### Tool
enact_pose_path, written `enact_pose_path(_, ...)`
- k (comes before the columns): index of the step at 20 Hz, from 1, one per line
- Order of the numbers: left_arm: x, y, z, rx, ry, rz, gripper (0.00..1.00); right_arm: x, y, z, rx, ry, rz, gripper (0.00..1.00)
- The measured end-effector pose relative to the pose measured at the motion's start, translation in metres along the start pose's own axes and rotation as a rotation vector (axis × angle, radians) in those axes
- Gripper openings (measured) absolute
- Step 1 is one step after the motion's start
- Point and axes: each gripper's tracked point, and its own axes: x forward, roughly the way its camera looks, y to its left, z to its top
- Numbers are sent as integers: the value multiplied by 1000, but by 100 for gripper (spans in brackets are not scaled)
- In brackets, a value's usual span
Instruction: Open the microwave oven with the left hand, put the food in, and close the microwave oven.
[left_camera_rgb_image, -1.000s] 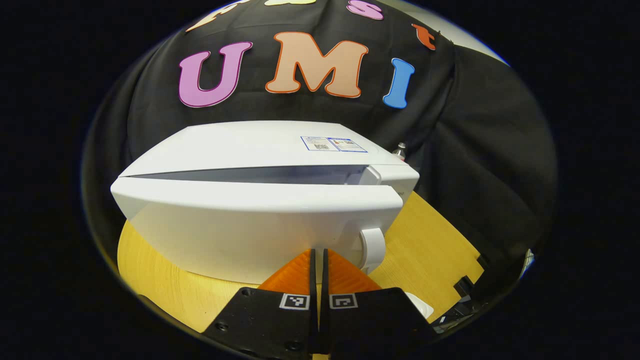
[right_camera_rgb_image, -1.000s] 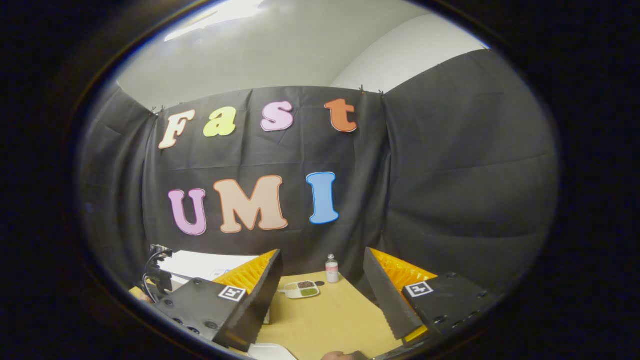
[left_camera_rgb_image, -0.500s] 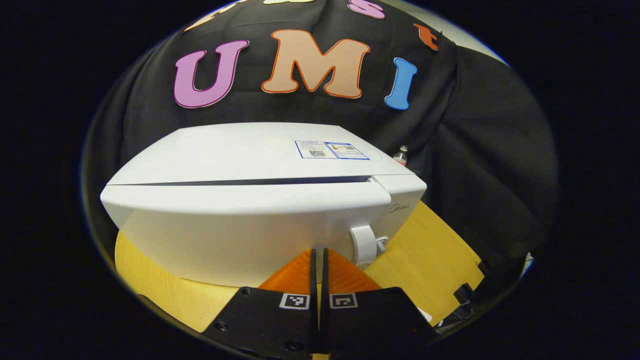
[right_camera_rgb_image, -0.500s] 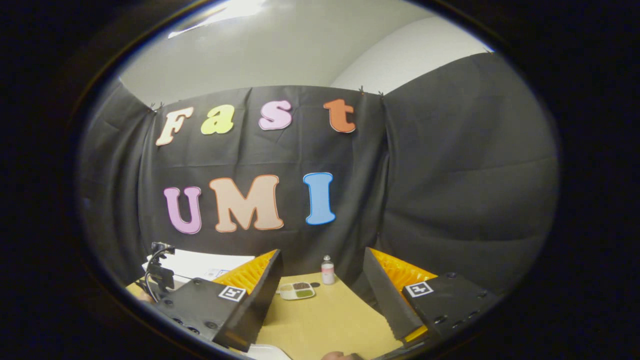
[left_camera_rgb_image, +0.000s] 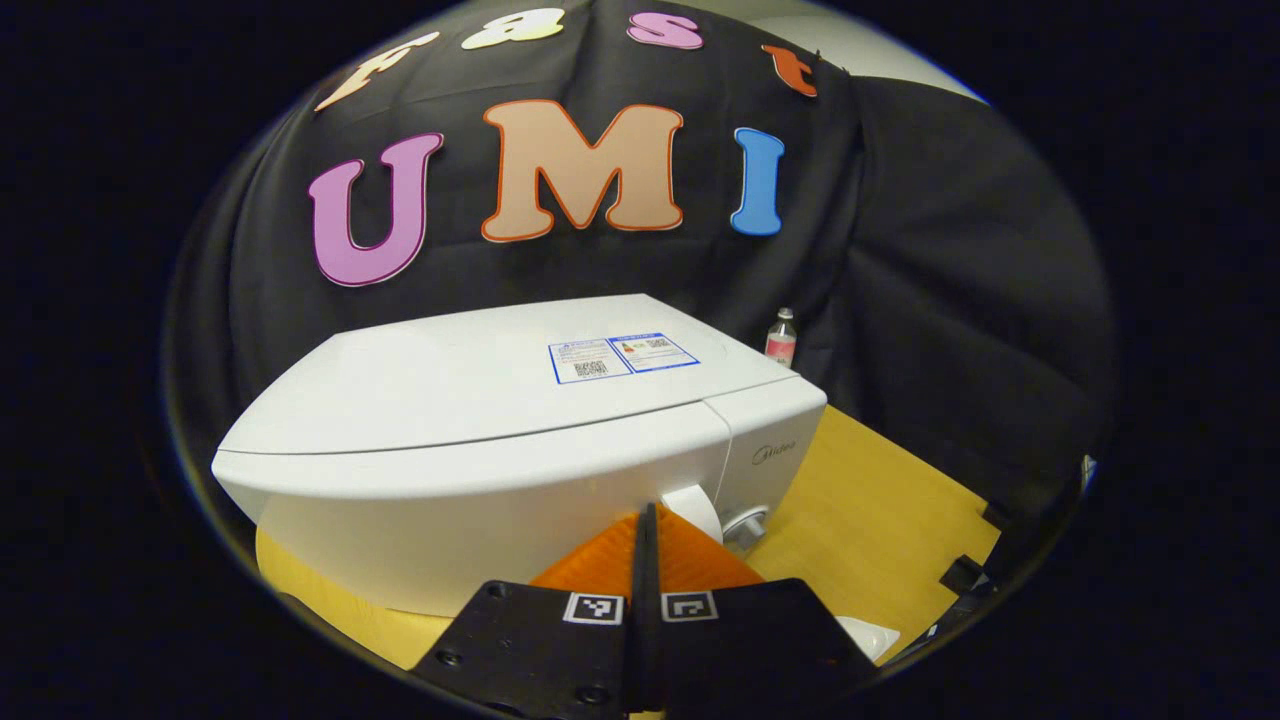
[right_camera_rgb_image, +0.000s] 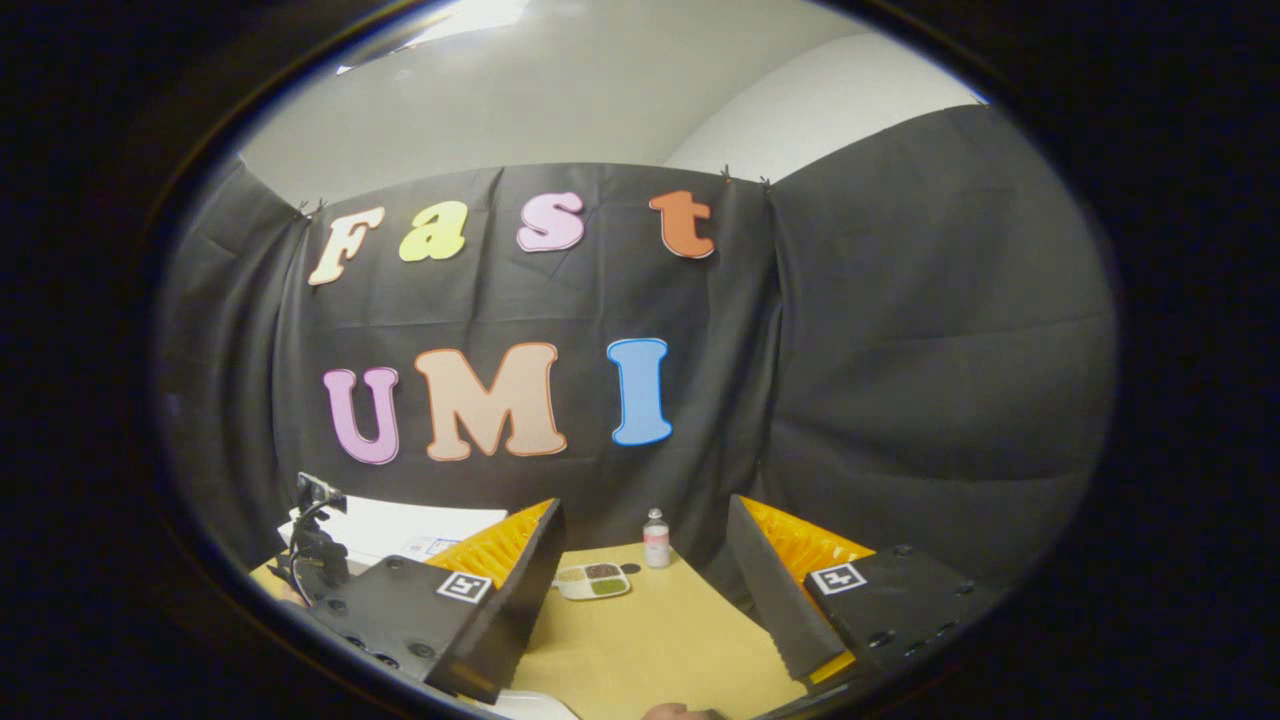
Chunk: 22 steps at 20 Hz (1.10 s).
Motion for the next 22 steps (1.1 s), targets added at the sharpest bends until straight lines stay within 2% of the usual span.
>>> enact_pose_path(2, 0, -1, 2, -26, 0, -1, 0, 2, 6, 0, 4, 0, 16, 91)
enact_pose_path(4, -9, 2, 11, -7, -25, 13, 0, 4, 12, -2, -2, 4, 33, 91)
enact_pose_path(7, -34, 4, 36, 29, -101, 24, 0, 6, 19, -7, 3, 18, 51, 91)
enact_pose_path(10, -68, -2, 58, 8, -154, -3, 4, 9, 28, -9, 15, 27, 80, 91)
enact_pose_path(12, -88, 5, 72, 12, -188, 19, 16, 12, 34, -10, 16, 29, 97, 91)
enact_pose_path(13, -99, 7, 82, 16, -209, 33, 27, 12, 38, -10, 18, 30, 106, 91)
enact_pose_path(14, -110, 10, 90, 17, -223, 46, 28, 13, 40, -10, 18, 33, 112, 91)
enact_pose_path(16, -127, 12, 101, 21, -232, 63, 43, 14, 46, -11, 21, 39, 129, 91)
enact_pose_path(17, -136, 12, 107, 18, -244, 70, 67, 14, 49, -12, 21, 39, 134, 91)
enact_pose_path(18, -146, 13, 115, 20, -259, 75, 77, 15, 52, -11, 22, 39, 141, 91)
enact_pose_path(19, -156, 14, 122, 25, -273, 91, 92, 15, 55, -11, 23, 40, 147, 91)
enact_pose_path(20, -164, 18, 128, 36, -293, 116, 99, 16, 57, -10, 26, 39, 152, 91)
enact_pose_path(22, -181, 22, 145, 58, -338, 156, 99, 17, 62, -10, 30, 40, 161, 91)
